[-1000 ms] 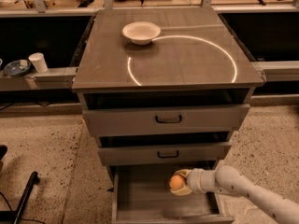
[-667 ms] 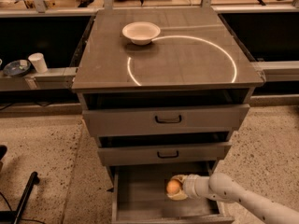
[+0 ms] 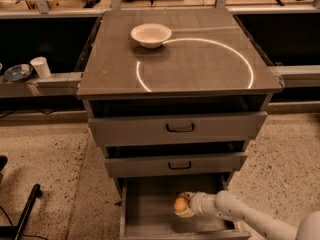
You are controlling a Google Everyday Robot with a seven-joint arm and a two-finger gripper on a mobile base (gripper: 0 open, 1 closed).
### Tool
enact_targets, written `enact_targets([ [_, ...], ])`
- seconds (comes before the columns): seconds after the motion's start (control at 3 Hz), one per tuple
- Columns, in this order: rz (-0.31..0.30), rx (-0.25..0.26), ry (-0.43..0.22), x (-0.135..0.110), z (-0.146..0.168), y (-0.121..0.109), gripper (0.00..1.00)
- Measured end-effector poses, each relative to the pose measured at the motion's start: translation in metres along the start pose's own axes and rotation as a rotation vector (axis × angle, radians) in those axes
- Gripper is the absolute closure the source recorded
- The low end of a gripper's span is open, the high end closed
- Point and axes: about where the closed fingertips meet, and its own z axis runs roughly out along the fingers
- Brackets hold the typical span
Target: Place orange into bottom drawer
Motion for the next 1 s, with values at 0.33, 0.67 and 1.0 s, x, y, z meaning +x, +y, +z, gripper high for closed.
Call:
enact_targets([
  [0.33,-0.013,-0.014,-0.016,0.013,0.023,0.004,0.62],
  [0.67,-0.008,-0.021,-0.014,0.025,0.037,0.005,0.38],
  [1.0,-0.007,-0.020,-0.014,0.026,0.037,0.005,0.15],
])
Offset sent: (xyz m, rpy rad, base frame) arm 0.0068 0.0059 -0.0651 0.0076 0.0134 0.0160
